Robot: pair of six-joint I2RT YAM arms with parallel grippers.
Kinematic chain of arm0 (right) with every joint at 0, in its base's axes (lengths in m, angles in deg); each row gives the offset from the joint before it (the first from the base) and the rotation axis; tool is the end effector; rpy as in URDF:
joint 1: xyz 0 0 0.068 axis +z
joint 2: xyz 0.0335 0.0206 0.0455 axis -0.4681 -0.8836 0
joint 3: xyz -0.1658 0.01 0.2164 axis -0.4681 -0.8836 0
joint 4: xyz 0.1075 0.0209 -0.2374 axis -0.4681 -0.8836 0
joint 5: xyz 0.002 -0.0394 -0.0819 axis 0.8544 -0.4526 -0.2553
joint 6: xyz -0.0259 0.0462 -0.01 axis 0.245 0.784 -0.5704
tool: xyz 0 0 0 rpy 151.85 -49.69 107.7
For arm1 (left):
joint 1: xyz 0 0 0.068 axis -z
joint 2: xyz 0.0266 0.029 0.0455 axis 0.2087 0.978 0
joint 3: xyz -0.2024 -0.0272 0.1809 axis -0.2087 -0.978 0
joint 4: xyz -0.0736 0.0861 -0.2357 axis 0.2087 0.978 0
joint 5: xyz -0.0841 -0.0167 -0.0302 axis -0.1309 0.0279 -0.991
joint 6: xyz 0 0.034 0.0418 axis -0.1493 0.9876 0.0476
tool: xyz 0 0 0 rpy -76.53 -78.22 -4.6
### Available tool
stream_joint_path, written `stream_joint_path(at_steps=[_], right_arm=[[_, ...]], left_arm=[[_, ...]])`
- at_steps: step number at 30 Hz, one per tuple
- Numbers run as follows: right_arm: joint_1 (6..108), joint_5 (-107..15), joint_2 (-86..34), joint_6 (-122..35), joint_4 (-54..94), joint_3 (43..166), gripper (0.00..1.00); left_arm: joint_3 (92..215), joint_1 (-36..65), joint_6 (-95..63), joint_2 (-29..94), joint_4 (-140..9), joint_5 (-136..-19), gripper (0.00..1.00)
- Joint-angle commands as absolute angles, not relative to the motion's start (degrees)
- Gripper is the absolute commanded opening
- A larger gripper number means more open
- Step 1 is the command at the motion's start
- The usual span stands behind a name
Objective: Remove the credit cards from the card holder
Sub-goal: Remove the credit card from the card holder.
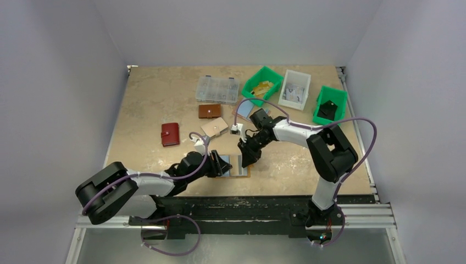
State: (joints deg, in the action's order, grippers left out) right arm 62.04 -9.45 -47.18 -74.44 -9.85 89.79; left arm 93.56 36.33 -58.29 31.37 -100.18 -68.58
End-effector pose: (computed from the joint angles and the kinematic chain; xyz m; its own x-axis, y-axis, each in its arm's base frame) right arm 0.2592 0.2057 0.1598 -0.4784 -0.6801 -0.5556 -0.8527 0.2084 0.4791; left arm 0.1435 -0.1608 0.1317 -0.7666 -0.3554 -0.5347 0.2055 0.6532 -0.7288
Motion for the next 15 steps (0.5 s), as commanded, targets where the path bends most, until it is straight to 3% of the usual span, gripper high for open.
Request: stream_joint_path(at_steps=[1, 15], right_arm=[[62.4, -9.5, -49.0, -70.7, -7.3, 92.6, 0.21], [62.8, -1.3, -54.5, -66.4, -6.7, 94.5, 0.25]], left_arm=[[95.9, 36.0, -58.1, 32.2, -102.8, -68.9, 0.43], [97.4, 36.0, -58.6, 36.7, -104.7, -71.4, 0.41]])
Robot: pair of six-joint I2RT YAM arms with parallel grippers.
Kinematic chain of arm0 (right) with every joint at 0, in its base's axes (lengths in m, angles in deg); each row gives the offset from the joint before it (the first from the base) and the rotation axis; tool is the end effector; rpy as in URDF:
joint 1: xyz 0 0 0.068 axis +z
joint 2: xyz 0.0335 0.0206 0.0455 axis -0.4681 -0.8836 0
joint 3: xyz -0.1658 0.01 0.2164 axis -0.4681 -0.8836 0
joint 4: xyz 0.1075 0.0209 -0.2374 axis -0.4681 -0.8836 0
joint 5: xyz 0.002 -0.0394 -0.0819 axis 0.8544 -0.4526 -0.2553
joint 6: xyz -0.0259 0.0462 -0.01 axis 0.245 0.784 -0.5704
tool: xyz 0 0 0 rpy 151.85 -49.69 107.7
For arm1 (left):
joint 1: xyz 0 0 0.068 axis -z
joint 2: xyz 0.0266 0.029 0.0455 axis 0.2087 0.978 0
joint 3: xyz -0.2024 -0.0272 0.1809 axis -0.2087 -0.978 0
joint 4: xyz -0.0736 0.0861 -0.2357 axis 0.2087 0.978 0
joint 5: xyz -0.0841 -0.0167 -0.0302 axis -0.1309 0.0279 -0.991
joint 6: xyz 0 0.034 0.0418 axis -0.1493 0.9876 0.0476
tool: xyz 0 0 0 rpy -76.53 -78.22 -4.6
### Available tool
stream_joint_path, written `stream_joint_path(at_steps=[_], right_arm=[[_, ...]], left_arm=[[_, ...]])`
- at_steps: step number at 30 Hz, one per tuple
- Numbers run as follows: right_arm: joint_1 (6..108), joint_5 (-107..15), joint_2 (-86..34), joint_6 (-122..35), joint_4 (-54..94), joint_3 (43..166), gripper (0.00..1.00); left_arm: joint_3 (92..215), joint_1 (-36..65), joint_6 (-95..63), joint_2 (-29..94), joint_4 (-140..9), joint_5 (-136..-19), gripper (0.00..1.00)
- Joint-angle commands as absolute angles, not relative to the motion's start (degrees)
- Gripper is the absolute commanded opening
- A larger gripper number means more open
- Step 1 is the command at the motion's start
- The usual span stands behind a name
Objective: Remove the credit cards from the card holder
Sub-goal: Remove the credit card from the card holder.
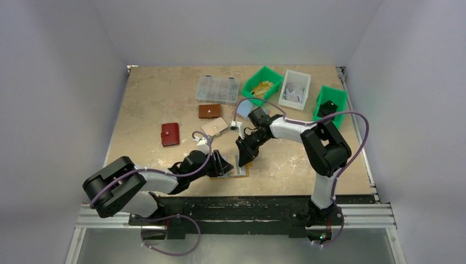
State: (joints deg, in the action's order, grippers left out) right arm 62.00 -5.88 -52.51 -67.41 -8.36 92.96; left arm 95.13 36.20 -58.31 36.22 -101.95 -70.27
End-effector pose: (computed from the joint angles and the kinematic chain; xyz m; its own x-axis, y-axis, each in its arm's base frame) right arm 0.2731 0.2167 0.1463 -0.5886 -0.6390 -0.4951 -0.7683 0.2518 0.5884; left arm 0.1493 -0.1682 0.1248 -0.7893 -0.3310 -0.5171 0.2013 0.6562 -0.7273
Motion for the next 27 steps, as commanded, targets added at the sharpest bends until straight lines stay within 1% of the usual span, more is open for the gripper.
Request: stream_joint_path(at_steps=[1, 10, 11, 12, 13, 16, 21, 27], right_arm=[[62.8, -0.9, -54.7, -66.5, -7.0, 94.8, 0.26], [62.0, 0.1, -51.9, -69.1, -9.9, 96.4, 0.28], [61.4, 0.2, -51.2, -69.3, -10.0, 96.4, 0.29], [60.8, -0.2, -49.8, -69.0, -9.4, 95.8, 0.3], [60.6, -0.6, -49.6, -68.8, -9.2, 95.6, 0.31], [60.7, -1.7, -50.2, -68.2, -8.8, 95.6, 0.32], [60.4, -4.0, -50.0, -66.6, -7.8, 95.2, 0.35], [59.9, -4.7, -50.6, -65.1, -6.8, 94.7, 0.4]], left_arm=[[97.6, 36.0, -58.4, 36.6, -104.1, -71.2, 0.41], [97.9, 36.0, -57.0, 31.4, -97.5, -67.9, 0.4], [97.9, 36.0, -56.9, 30.6, -96.7, -67.3, 0.36], [97.9, 36.0, -56.6, 29.1, -95.0, -65.9, 0.26], [97.9, 35.9, -56.5, 28.8, -94.6, -65.6, 0.23], [97.9, 36.0, -56.4, 28.7, -94.5, -65.6, 0.18], [97.9, 36.0, -56.0, 29.1, -95.4, -66.3, 0.13], [98.0, 36.0, -56.0, 31.5, -97.9, -67.5, 0.11]])
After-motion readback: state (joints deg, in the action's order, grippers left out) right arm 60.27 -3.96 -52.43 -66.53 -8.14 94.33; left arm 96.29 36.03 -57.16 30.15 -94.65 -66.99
